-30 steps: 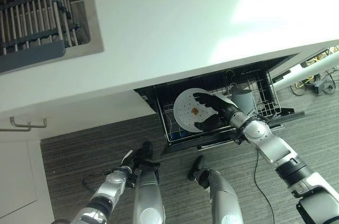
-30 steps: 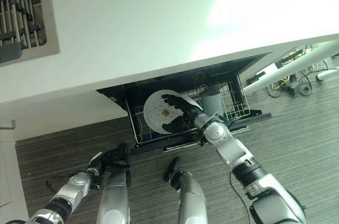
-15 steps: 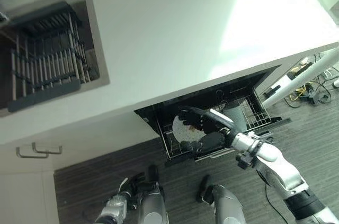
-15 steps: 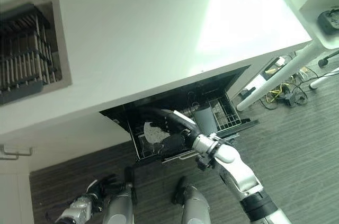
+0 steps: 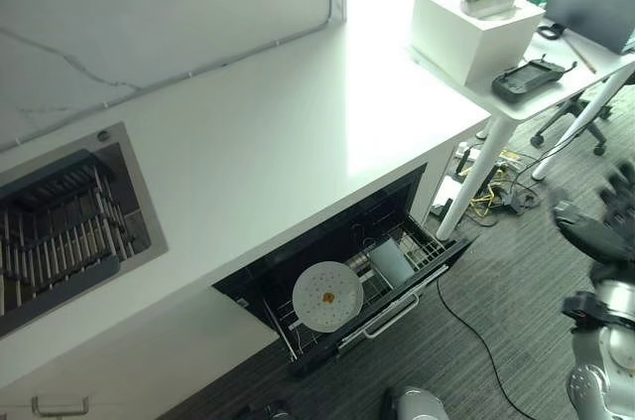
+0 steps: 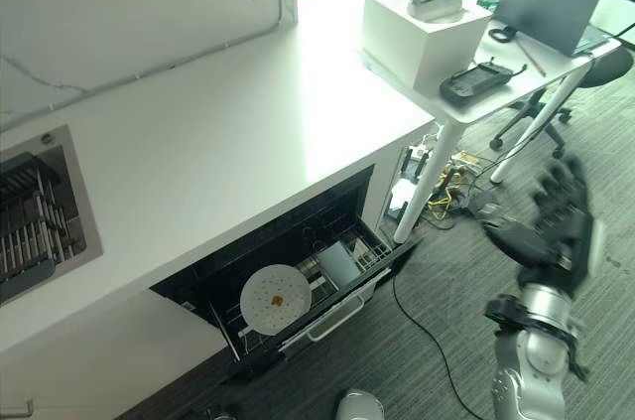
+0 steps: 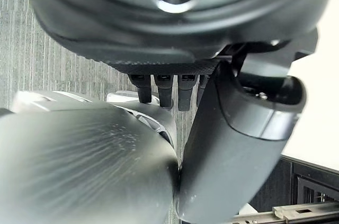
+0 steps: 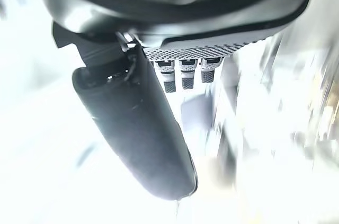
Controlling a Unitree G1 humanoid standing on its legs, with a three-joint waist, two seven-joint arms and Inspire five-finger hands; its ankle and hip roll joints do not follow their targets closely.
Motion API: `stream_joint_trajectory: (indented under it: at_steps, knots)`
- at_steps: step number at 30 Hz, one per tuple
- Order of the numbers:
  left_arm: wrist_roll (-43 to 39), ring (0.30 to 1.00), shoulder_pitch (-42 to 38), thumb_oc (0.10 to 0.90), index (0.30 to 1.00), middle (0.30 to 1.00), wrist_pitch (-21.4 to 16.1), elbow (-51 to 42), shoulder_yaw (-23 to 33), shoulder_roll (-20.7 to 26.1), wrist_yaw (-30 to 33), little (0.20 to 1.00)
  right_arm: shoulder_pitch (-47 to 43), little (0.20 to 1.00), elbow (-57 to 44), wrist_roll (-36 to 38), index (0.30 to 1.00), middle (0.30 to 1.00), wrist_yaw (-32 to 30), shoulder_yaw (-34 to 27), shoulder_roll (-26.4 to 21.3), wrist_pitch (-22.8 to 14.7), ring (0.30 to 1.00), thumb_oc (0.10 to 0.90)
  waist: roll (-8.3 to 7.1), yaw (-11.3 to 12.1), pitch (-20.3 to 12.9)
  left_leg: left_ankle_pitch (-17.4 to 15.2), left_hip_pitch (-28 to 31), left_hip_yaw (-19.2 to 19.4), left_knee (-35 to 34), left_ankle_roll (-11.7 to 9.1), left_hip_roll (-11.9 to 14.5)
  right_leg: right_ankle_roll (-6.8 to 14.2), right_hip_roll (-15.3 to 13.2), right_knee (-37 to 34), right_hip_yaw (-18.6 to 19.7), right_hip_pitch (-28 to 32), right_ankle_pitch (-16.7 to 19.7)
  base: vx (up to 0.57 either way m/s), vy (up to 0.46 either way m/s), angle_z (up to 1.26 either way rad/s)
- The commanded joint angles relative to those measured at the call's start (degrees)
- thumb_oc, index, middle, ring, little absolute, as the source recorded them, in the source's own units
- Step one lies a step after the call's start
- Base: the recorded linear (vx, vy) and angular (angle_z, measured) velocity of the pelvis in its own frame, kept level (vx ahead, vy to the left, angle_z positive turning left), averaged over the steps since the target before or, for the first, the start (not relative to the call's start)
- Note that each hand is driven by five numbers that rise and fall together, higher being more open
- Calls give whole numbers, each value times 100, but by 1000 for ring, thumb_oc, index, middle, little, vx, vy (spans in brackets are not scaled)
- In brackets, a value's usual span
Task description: Place the dishes in the dishwasher.
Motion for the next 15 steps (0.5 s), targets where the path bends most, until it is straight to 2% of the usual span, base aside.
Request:
stream_joint_trajectory:
  at_steps: [1, 2, 3, 5, 6, 8, 10, 11, 15]
  knots:
    - [165, 900, 133, 800, 900, 900, 56, -100, -285, -317, -400, 900, -316, 900, -273, -1034, 900, 900, -1253, -192, -193, -897, 900, 800, -27, -10, 177, -20, -183, -37, 233, -99, 667, 444, -165, -786, 60, 778, 256, 120, -25, 2]
    - [196, 900, 133, 800, 900, 900, 55, -59, -333, -299, -372, 900, -271, 900, 158, -1091, 900, 900, -1481, -261, -199, -1005, 900, 800, -16, 13, 169, -24, -160, -62, 233, -93, 664, 422, -143, -786, 45, 829, 241, 198, -44, 3]
    - [217, 900, 87, 800, 900, 900, 84, 66, -376, -234, -352, 900, -195, 900, 1345, -819, 900, 900, -1592, -420, -199, -1200, 900, 800, 11, 88, 159, -37, -105, -135, 233, -80, 649, 370, -100, -786, -24, 954, 217, 200, -44, 4]
    - [246, 900, 43, 800, 900, 900, 118, 110, -417, -211, -300, 900, -184, 900, 2090, -329, 900, 900, -1322, -464, -165, -1161, 900, 800, 37, 153, 175, -42, -71, -193, 233, -75, 622, 337, -79, -786, -83, 1034, 213, 143, -31, 18]
    - [282, 900, 33, 800, 900, 900, 124, 130, -467, -208, -284, 900, -185, 900, 2610, -211, 900, 900, -1209, -401, -94, -1289, 900, 800, 59, 211, 189, -46, -51, -238, 233, -65, 589, 313, -62, -786, -124, 1084, 218, 93, -14, 25]
    - [310, 900, 30, 800, 900, 900, 123, 104, -555, -198, -242, 900, -189, 900, 3140, -52, 900, 900, -1011, -176, 8, -1160, 900, 800, 98, 311, 244, -44, -24, -322, 233, -41, 524, 287, -58, -717, -202, 1129, 212, 63, -2, 15]
    - [314, 900, 31, 800, 900, 900, 105, 72, -609, -214, -222, 900, -203, 900, 3365, -640, 900, 900, -1187, 68, 86, -1134, 900, 800, 118, 383, 290, -31, -30, -410, 233, -20, 449, 267, -84, -604, -234, 1112, 176, 14, 23, 6]
    - [378, 900, 32, 800, 900, 900, 86, -23, -649, -221, -201, 900, -246, 900, 3445, -856, 900, 900, -1144, 496, 156, -829, 900, 800, 155, 462, 355, -5, -54, -500, 233, 7, 365, 249, -116, -453, -243, 1054, 131, -6, 58, 5]
    - [472, 900, -4, 800, 900, 900, 80, -224, -837, -223, -250, 900, -526, 900, 3864, -480, 900, 900, -875, 1318, 288, -516, 900, 800, 278, 648, 500, 89, -106, -691, 233, 35, 161, 209, -222, -68, -250, 932, -8, 23, 87, 25]
